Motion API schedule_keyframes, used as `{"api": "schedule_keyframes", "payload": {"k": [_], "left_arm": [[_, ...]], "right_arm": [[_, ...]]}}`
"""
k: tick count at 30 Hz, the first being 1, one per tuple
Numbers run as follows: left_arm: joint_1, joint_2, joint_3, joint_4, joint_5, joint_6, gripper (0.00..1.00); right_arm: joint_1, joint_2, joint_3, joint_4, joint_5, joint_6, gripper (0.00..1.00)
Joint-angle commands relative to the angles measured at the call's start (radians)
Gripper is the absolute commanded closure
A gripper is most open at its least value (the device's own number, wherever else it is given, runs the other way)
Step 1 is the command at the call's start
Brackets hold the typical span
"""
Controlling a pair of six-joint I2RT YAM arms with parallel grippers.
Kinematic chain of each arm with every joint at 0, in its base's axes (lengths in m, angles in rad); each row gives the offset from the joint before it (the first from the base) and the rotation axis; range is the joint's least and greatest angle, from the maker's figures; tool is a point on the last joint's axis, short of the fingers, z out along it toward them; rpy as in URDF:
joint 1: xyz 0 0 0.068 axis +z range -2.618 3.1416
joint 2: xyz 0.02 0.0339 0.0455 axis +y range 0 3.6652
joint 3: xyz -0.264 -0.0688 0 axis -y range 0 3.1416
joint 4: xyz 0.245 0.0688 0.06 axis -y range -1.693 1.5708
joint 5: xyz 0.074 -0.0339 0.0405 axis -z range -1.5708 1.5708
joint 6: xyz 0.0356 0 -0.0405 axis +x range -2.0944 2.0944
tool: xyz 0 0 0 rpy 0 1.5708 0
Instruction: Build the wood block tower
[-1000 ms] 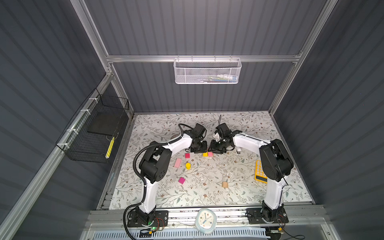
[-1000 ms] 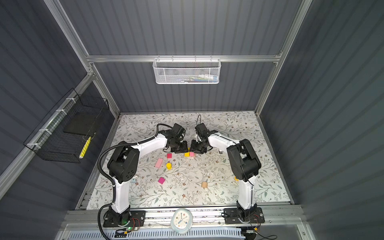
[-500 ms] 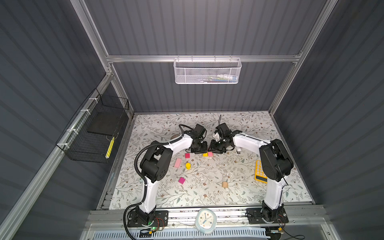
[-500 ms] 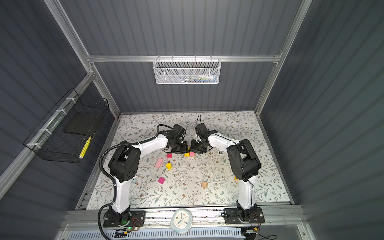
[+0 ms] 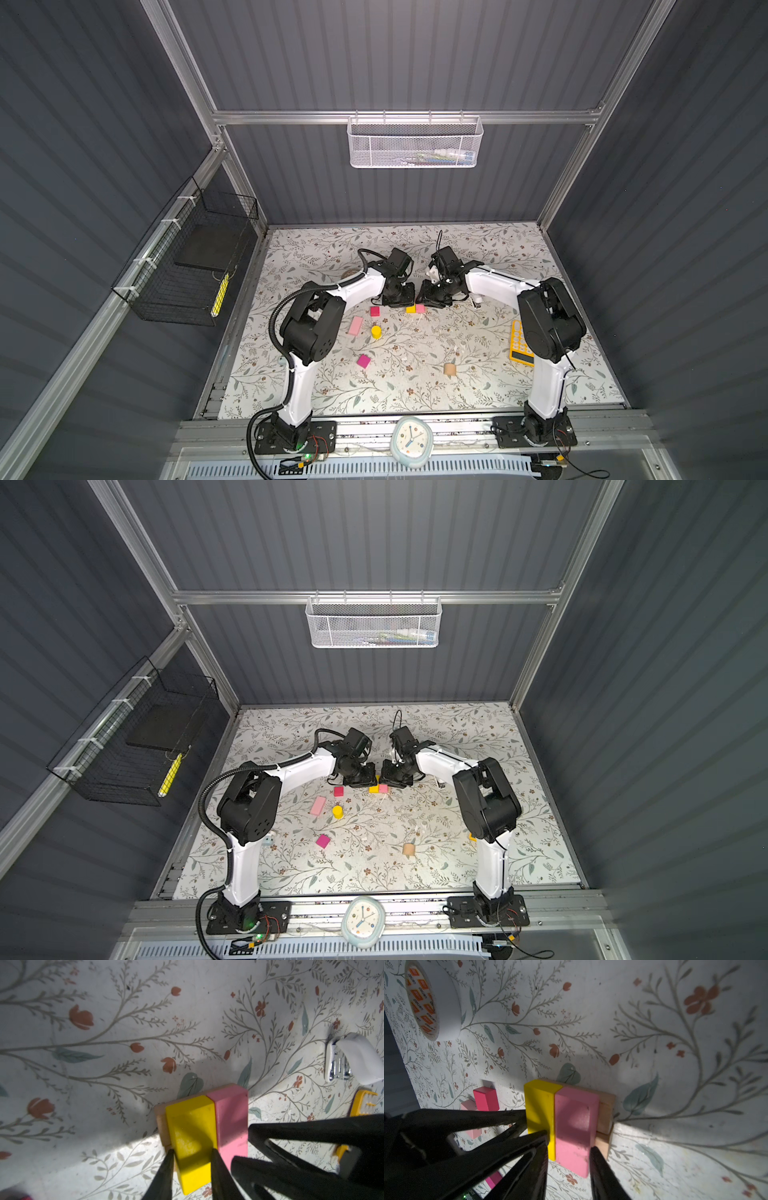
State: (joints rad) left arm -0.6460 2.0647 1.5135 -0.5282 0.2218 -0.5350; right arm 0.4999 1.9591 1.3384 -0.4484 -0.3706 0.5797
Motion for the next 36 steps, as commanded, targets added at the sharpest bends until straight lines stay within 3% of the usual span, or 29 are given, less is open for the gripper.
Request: {"api": "schedule_keyframes", "payload": {"k": [1,16,36], "left_arm": [[0.006,0.022,-0.003,-0.01,0.012,-0.011,0.7],[0.007,0.022,0.017,-0.029,-0.002,-0.007,0.65],[0.007,0.026,0.025,-0.025,0.001,-0.012,0.68]], "right_arm": [[-0.004,0.022,0.027,-0.001,-0.005,0.004,0.64],[-0.006,0.02,0.037,-0.009,0.004,0.001,0.6],[-0.014,0.034,0.051,-0.006,0.001,0.0,0.62]]}}
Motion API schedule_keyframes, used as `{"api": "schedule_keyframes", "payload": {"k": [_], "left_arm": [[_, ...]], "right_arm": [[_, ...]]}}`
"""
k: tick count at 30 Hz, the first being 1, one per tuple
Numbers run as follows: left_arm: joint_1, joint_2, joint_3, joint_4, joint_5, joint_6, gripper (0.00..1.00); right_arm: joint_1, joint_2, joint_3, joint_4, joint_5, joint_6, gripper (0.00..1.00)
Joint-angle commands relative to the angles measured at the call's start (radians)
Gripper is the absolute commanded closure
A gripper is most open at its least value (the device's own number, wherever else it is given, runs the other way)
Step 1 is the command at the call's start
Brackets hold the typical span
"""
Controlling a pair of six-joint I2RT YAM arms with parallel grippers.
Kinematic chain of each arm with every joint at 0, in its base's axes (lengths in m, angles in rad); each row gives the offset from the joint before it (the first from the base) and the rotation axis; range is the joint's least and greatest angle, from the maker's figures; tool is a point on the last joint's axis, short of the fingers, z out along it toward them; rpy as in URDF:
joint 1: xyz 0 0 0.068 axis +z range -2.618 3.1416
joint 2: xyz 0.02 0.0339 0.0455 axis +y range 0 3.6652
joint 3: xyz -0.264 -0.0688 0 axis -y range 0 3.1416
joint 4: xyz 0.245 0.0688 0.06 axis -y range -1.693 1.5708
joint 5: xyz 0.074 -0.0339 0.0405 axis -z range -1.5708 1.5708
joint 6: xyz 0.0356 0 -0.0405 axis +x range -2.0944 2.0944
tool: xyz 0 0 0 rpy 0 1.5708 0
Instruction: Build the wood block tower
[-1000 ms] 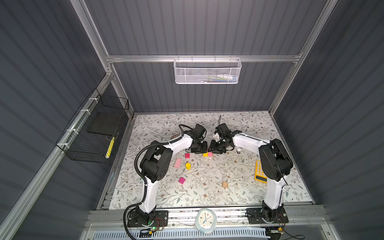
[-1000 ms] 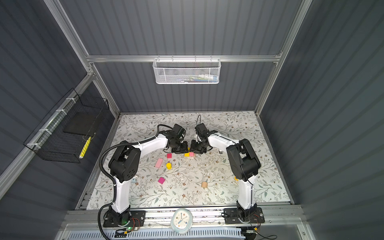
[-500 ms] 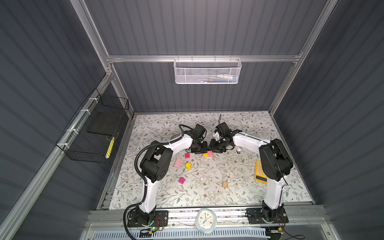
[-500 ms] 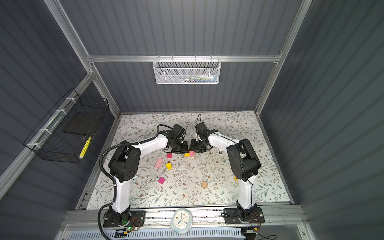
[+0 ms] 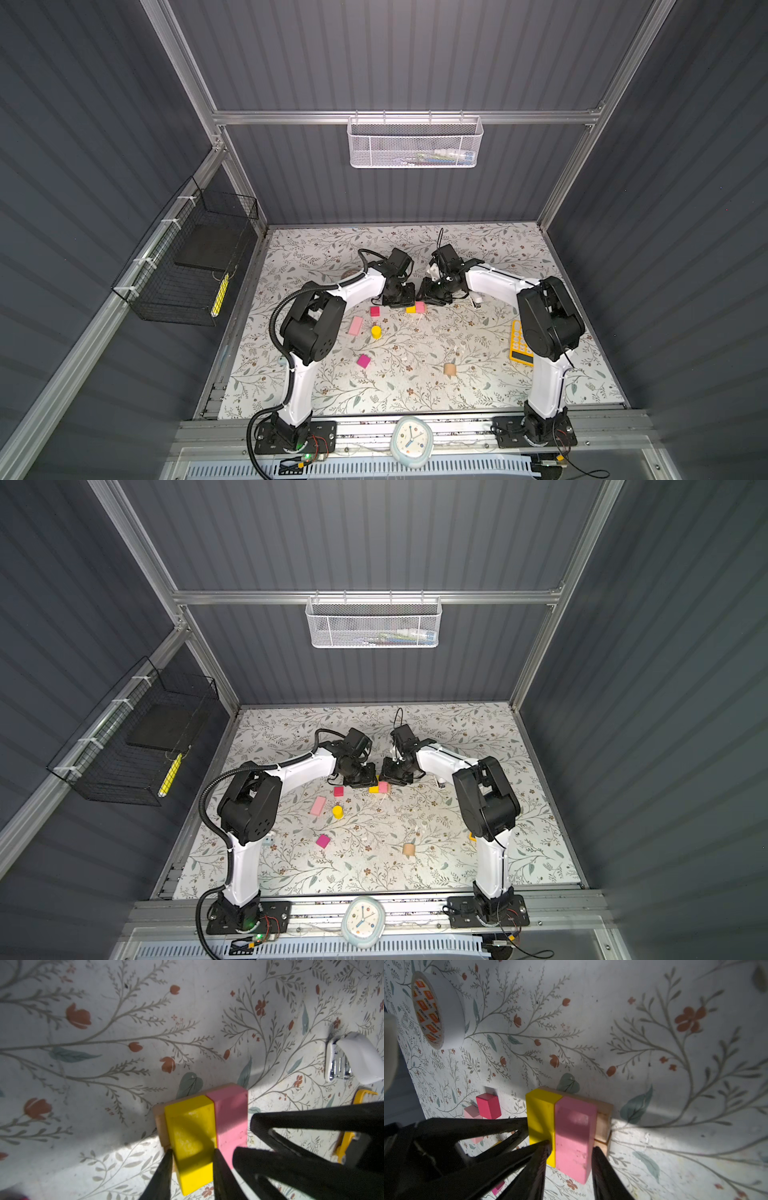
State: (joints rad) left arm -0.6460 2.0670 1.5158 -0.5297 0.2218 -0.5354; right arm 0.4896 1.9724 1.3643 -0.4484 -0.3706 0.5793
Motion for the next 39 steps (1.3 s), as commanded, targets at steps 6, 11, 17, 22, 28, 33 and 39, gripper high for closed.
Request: {"api": "schedule_keyframes", "payload": {"k": [6,11,17,22,28,33,39], "left_arm": [[0.007,0.025,0.021,-0.023,0.004,-0.011,0.68],[0.006,0.021,0.018,-0.02,0.004,-0.011,0.69],[0.007,0.021,0.017,-0.019,0.007,-0.009,0.69],[0.006,0.021,0.017,-0.02,0.009,-0.008,0.69],[0.007,0.023,0.017,-0.017,0.013,-0.01,0.69],[0.006,0.022,0.017,-0.016,0.013,-0.009,0.69],[0.007,0.022,0.017,-0.015,0.014,-0.009,0.69]], "right_arm": [[-0.005,0.026,0.024,-0.007,-0.001,-0.001,0.63],[-0.005,0.029,0.024,-0.007,0.0,0.002,0.64],[-0.006,0.031,0.022,-0.002,-0.001,0.005,0.65],[-0.006,0.031,0.021,-0.002,0.001,0.005,0.65],[-0.006,0.034,0.021,-0.002,0.004,0.005,0.66],[-0.008,0.036,0.023,0.0,0.005,0.006,0.65],[-0.008,0.037,0.022,0.002,0.005,0.008,0.65]]}}
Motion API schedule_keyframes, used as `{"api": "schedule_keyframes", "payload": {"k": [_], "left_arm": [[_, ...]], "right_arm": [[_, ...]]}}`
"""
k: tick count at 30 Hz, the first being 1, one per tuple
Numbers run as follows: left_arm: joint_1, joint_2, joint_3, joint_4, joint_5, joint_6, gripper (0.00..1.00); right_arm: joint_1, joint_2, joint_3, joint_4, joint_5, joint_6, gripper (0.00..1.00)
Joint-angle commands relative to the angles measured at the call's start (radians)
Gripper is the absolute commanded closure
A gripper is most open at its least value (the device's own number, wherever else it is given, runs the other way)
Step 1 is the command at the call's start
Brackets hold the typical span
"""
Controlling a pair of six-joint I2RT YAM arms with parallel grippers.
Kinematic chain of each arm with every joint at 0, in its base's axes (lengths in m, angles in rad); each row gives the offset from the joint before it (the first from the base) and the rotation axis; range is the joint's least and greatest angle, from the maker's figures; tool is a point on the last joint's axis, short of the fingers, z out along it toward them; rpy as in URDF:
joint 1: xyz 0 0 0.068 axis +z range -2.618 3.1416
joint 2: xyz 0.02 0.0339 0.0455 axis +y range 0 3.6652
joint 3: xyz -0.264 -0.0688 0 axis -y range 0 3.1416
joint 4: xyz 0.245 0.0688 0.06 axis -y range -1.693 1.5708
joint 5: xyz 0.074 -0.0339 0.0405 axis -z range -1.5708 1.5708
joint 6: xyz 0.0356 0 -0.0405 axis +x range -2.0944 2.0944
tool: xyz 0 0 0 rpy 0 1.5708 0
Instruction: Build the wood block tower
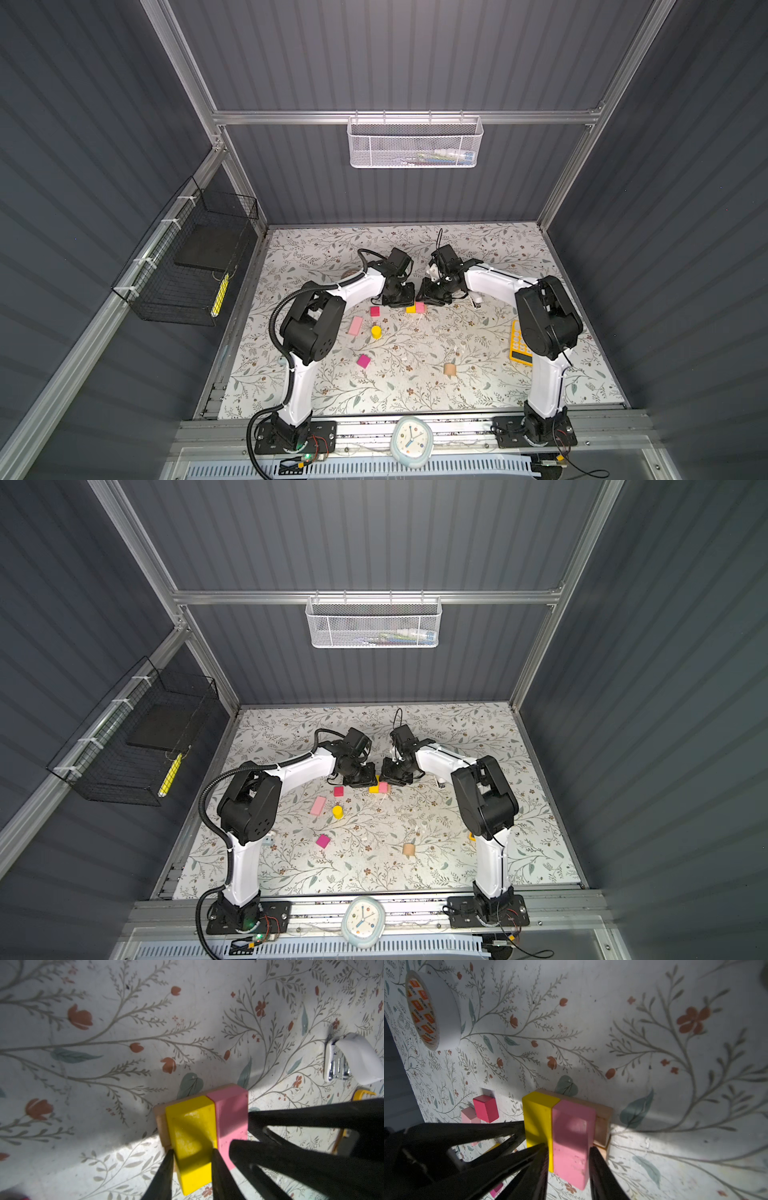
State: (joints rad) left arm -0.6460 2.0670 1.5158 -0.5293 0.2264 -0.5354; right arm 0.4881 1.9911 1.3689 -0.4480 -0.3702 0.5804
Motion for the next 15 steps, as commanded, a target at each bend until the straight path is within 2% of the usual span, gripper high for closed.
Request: {"api": "schedule_keyframes", "payload": {"k": [1,15], "left_arm": [[0.006,0.023,0.017,-0.016,0.01,-0.01,0.69],[0.007,0.022,0.015,-0.015,0.015,-0.009,0.69]], "right_arm": [[-0.005,0.018,0.017,0.002,0.004,0.008,0.65],[-0.008,0.02,0.018,0.003,0.002,0.007,0.69]]}}
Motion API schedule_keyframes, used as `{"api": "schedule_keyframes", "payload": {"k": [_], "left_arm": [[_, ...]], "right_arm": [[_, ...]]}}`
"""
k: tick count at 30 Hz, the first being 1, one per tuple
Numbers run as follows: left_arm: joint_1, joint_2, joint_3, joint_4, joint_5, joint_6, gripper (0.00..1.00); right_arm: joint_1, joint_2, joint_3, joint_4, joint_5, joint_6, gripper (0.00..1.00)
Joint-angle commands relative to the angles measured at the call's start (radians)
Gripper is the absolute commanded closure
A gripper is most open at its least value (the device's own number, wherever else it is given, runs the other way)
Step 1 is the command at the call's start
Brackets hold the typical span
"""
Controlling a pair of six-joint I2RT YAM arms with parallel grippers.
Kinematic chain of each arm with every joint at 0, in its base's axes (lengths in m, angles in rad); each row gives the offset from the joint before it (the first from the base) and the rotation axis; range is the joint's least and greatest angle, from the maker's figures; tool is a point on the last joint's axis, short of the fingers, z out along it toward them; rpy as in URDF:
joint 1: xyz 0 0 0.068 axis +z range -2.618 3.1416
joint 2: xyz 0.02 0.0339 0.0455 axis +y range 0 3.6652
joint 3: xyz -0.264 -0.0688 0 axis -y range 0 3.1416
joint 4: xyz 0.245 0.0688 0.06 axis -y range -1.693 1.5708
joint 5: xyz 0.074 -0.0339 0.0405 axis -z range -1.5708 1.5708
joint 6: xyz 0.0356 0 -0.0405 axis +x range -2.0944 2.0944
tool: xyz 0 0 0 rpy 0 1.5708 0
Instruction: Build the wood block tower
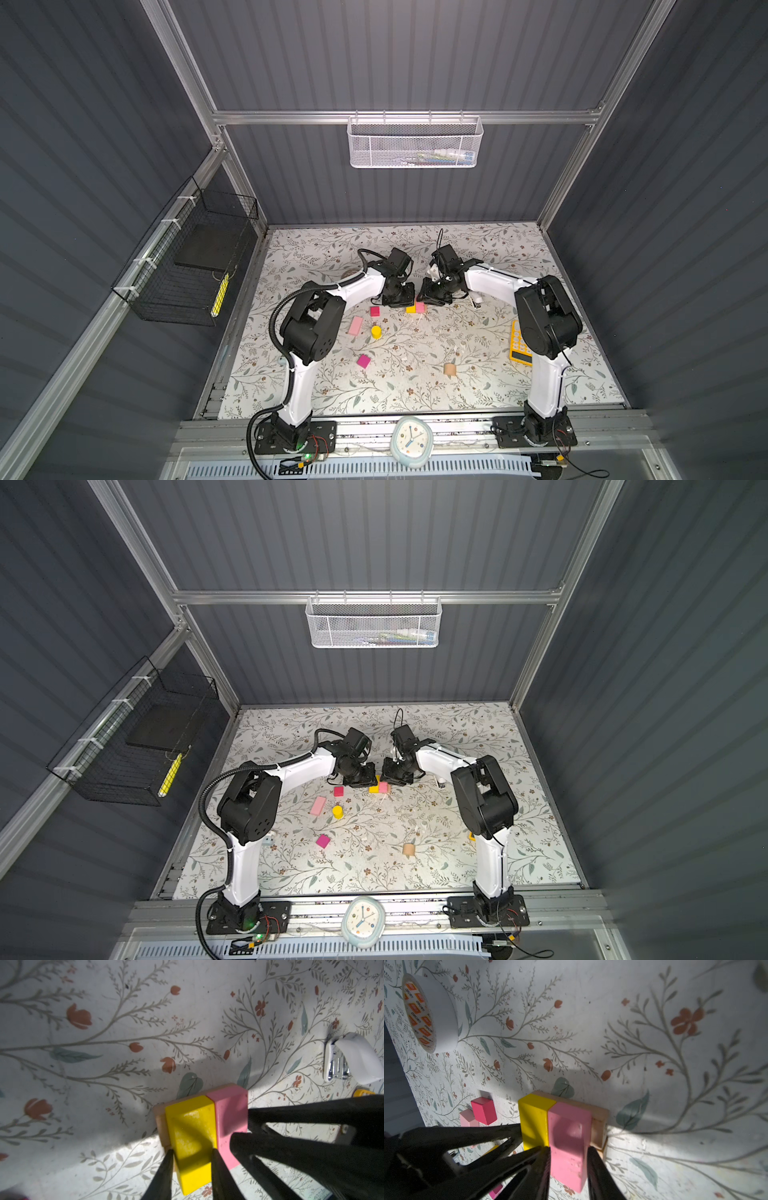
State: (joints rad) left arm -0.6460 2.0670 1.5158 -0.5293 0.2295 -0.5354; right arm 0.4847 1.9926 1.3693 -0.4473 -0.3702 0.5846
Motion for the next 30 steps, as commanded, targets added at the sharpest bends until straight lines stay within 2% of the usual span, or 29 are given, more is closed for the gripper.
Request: {"api": "schedule_keyframes", "payload": {"k": [1,13,19,30], "left_arm": [[0.006,0.022,0.016,-0.015,0.011,-0.01,0.69],[0.006,0.024,0.02,-0.017,0.014,-0.008,0.69],[0.007,0.021,0.018,-0.02,0.012,-0.006,0.63],[0.006,-0.004,0.018,-0.024,0.005,-0.005,0.59]], "right_arm": [[-0.003,0.019,0.019,0.003,0.002,0.003,0.69],[-0.004,0.021,0.02,0.0,0.001,0.003,0.72],[-0.003,0.014,0.016,-0.004,0.005,0.003,0.66],[-0.006,-0.027,0.004,-0.001,0.012,0.009,0.64]]}}
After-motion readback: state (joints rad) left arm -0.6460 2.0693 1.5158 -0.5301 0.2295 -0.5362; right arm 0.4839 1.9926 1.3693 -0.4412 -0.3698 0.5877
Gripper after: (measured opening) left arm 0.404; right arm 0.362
